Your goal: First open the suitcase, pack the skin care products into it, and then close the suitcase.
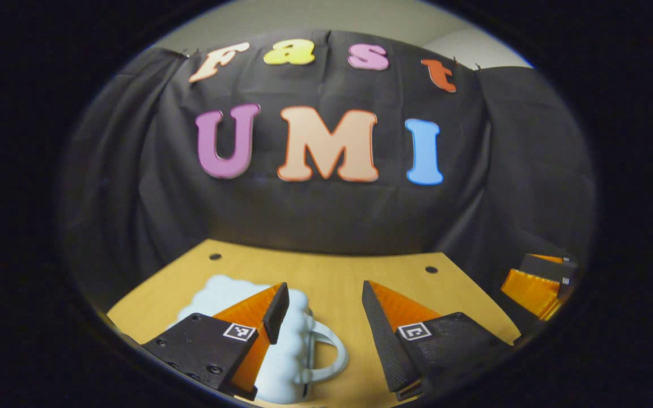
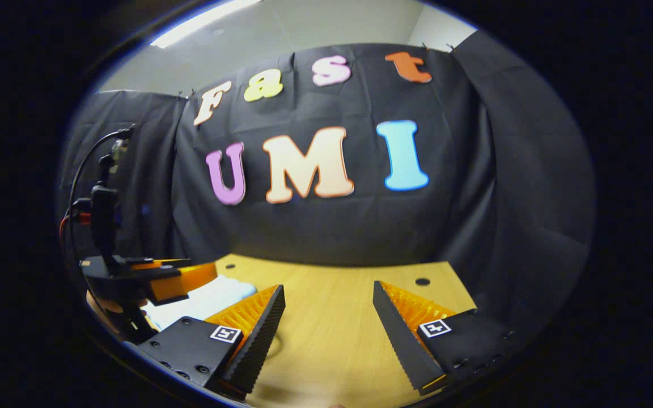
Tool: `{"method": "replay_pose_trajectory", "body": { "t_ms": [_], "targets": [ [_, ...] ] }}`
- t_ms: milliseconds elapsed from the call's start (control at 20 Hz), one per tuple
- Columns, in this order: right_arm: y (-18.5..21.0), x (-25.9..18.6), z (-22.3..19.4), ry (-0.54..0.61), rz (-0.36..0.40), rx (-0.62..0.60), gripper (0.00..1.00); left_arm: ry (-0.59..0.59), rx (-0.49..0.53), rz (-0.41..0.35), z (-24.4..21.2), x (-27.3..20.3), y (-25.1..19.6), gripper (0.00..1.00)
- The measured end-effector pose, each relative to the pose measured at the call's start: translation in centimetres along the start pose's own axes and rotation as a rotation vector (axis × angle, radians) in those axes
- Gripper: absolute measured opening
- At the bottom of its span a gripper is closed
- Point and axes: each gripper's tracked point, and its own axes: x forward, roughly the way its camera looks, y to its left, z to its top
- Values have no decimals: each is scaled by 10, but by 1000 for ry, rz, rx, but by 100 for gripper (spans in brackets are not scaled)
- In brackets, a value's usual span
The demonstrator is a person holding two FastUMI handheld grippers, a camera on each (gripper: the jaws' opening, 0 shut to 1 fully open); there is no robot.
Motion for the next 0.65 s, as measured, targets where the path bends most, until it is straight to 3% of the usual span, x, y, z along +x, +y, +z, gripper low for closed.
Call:
{"method": "replay_pose_trajectory", "body": {
  "t_ms": [50,250,400,650],
  "targets": [
    [9,1,17,-37,2,-2,94,-39,26,-1,14,-10,2,77],
    [49,-1,71,-181,30,-47,98,-142,91,-6,58,-32,17,92],
    [74,-5,91,-245,35,-60,98,-191,100,-16,79,-40,25,92],
    [95,-14,97,-255,34,-64,98,-212,128,-32,90,-49,40,92]
  ]
}}
